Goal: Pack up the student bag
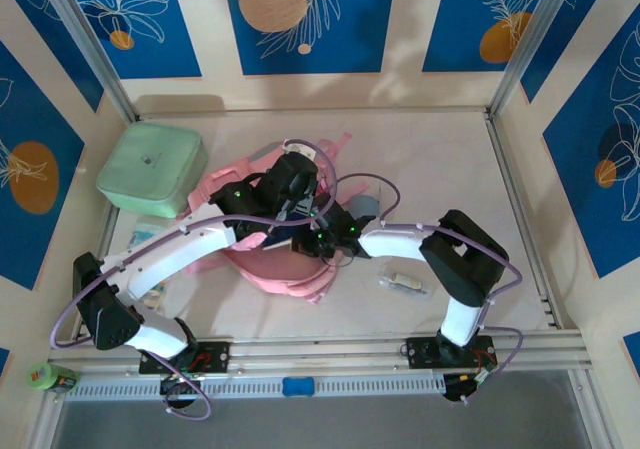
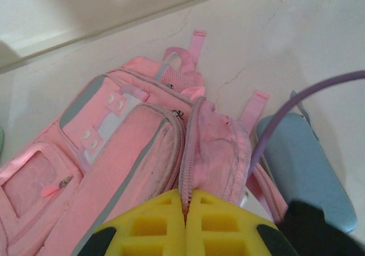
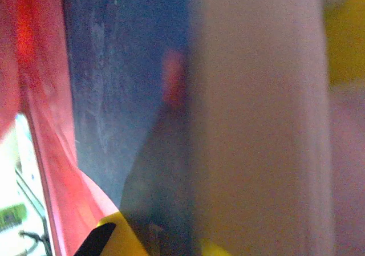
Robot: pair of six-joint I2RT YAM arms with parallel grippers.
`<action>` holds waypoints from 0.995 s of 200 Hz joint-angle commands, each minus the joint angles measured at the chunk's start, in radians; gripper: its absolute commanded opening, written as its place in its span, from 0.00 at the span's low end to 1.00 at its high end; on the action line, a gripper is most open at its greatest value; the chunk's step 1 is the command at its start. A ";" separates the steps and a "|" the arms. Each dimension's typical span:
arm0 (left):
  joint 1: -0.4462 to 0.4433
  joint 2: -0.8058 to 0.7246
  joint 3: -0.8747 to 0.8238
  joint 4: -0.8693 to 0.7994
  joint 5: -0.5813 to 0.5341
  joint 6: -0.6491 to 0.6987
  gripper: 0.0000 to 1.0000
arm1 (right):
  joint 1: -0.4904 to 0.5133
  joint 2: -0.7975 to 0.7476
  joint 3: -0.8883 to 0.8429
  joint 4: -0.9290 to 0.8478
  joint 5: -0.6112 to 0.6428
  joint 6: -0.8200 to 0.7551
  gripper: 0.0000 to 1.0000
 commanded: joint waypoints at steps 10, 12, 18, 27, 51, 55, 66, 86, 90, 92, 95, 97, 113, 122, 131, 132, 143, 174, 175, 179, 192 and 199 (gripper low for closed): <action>0.010 -0.047 0.002 0.084 -0.010 -0.065 0.00 | -0.032 0.029 0.047 0.165 0.123 0.021 0.00; 0.011 -0.047 0.001 0.088 -0.010 -0.066 0.00 | -0.033 0.032 0.047 0.173 0.126 0.018 0.00; 0.011 -0.045 0.001 0.094 -0.006 -0.066 0.00 | -0.039 0.039 0.052 0.188 0.117 0.009 0.00; 0.012 -0.039 0.003 0.095 -0.006 -0.069 0.00 | -0.051 0.050 0.067 0.186 0.084 0.003 0.00; 0.014 -0.031 0.007 0.089 -0.008 -0.069 0.00 | -0.069 0.028 0.055 0.173 -0.006 -0.028 0.00; 0.016 -0.032 0.005 0.091 -0.004 -0.067 0.00 | -0.069 0.009 0.036 0.178 -0.009 -0.033 0.00; 0.022 -0.032 -0.004 0.100 0.022 -0.058 0.00 | -0.068 -0.045 -0.016 0.184 -0.025 -0.059 0.05; 0.033 -0.034 -0.016 0.095 0.065 -0.057 0.00 | -0.053 -0.157 -0.093 0.116 -0.035 -0.109 0.12; 0.034 -0.034 -0.019 0.094 0.072 -0.059 0.00 | -0.048 -0.179 -0.104 0.090 -0.035 -0.121 0.12; 0.034 -0.035 -0.021 0.092 0.075 -0.059 0.00 | -0.046 -0.191 -0.108 0.079 -0.032 -0.125 0.13; 0.034 -0.038 -0.024 0.093 0.082 -0.060 0.00 | -0.044 -0.210 -0.117 0.051 -0.023 -0.130 0.13; 0.034 -0.039 -0.028 0.092 0.087 -0.061 0.00 | -0.041 -0.224 -0.123 0.034 -0.018 -0.133 0.13; 0.035 -0.052 -0.056 0.099 0.119 -0.078 0.00 | -0.031 -0.340 -0.181 -0.061 0.040 -0.156 0.19; 0.035 -0.061 -0.074 0.107 0.144 -0.079 0.00 | -0.035 -0.402 -0.211 -0.109 0.052 -0.165 0.22; 0.037 -0.066 -0.084 0.098 0.163 -0.084 0.00 | -0.048 -0.452 -0.221 -0.182 0.058 -0.174 0.23; 0.037 -0.066 -0.085 0.096 0.167 -0.085 0.00 | -0.050 -0.458 -0.222 -0.191 0.059 -0.175 0.23; 0.038 -0.075 -0.093 0.084 0.212 -0.102 0.00 | -0.058 -0.518 -0.228 -0.271 0.077 -0.192 0.24; 0.040 -0.120 -0.126 0.075 0.372 -0.132 0.22 | -0.063 -0.676 -0.240 -0.406 0.091 -0.246 0.33; 0.039 -0.123 -0.127 0.072 0.373 -0.133 0.22 | -0.063 -0.679 -0.239 -0.411 0.091 -0.248 0.34; 0.040 -0.131 -0.131 0.062 0.374 -0.140 0.25 | -0.064 -0.688 -0.237 -0.427 0.092 -0.253 0.35; 0.043 -0.186 -0.173 0.059 0.378 -0.158 0.31 | -0.067 -0.702 -0.218 -0.493 0.103 -0.253 0.37; 0.047 -0.227 -0.214 0.075 0.386 -0.167 0.34 | -0.068 -0.701 -0.209 -0.517 0.099 -0.251 0.38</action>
